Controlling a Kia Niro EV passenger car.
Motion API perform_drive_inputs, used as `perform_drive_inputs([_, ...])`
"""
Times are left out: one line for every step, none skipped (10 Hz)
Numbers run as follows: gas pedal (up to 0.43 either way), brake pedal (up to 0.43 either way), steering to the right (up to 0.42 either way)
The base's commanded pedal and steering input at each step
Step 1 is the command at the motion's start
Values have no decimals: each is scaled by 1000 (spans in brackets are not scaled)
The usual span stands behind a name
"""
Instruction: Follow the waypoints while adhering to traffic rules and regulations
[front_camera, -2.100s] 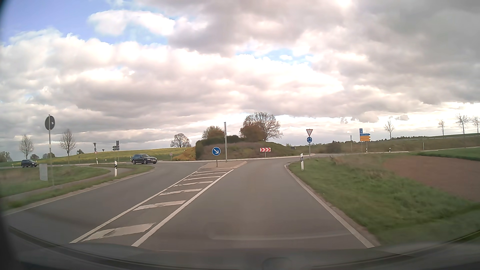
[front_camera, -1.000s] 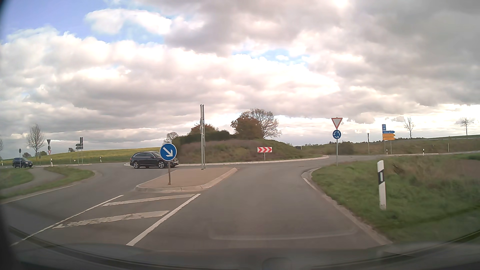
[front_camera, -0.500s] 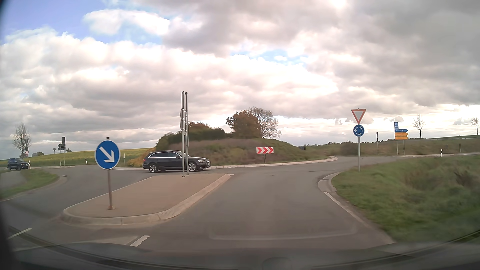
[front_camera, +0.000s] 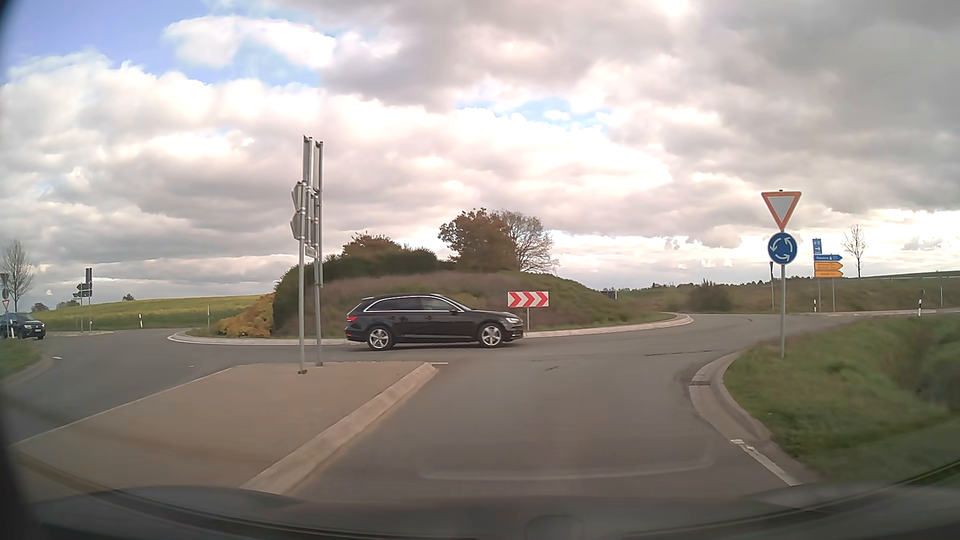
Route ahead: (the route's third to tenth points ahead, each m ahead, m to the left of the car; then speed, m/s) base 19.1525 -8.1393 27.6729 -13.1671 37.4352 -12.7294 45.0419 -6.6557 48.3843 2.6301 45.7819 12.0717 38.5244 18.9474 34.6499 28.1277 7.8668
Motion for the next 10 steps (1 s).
perform_drive_inputs([0,0,44])
perform_drive_inputs([0,0,58])
perform_drive_inputs([39,6,74])
perform_drive_inputs([110,0,92])
perform_drive_inputs([118,0,108])
perform_drive_inputs([150,0,126])
perform_drive_inputs([150,0,142])
perform_drive_inputs([150,0,155])
perform_drive_inputs([150,0,171])
perform_drive_inputs([150,0,184])
